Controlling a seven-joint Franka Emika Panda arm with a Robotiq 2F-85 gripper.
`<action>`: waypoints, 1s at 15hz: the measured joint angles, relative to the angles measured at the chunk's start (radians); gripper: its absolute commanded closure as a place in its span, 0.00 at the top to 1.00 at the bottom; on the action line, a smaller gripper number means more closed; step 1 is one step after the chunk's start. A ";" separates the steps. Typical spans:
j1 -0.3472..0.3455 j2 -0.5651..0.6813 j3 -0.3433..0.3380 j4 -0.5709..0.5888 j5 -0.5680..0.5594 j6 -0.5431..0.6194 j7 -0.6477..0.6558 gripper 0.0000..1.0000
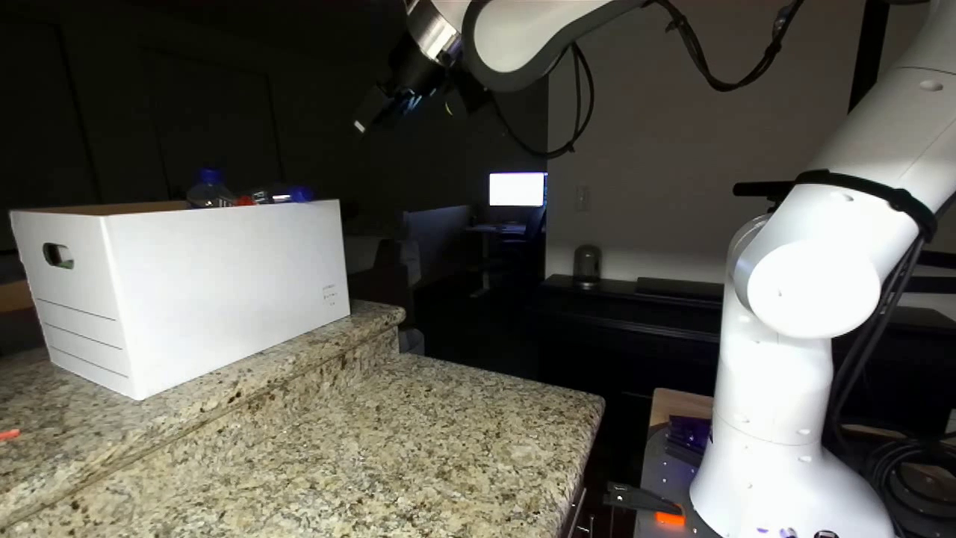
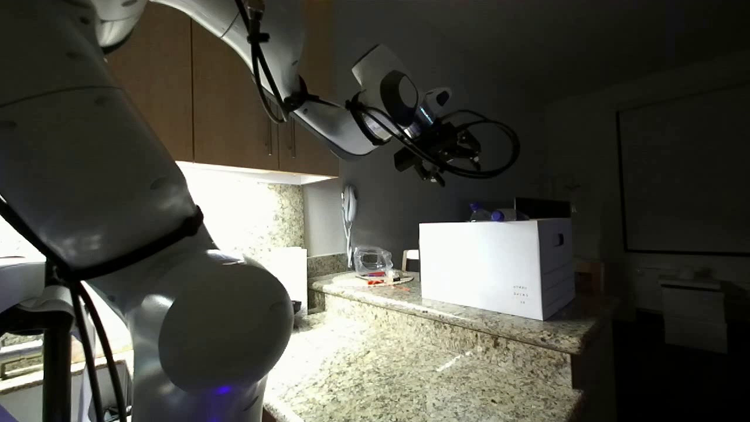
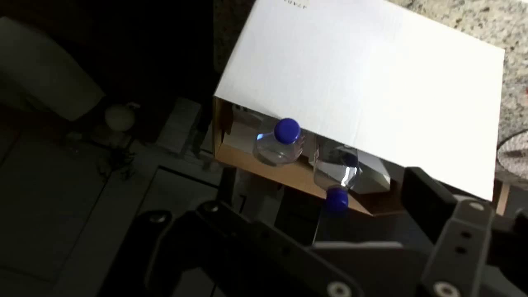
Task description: Pick up the bottles from the box and put them on the counter
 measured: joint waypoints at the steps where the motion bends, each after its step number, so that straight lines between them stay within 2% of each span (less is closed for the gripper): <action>1: 0.011 0.013 -0.013 0.011 0.014 0.010 0.000 1.00; 9: 0.031 0.043 -0.029 0.022 0.036 0.016 0.000 1.00; 15: 0.126 0.188 -0.046 0.124 0.115 0.007 -0.004 1.00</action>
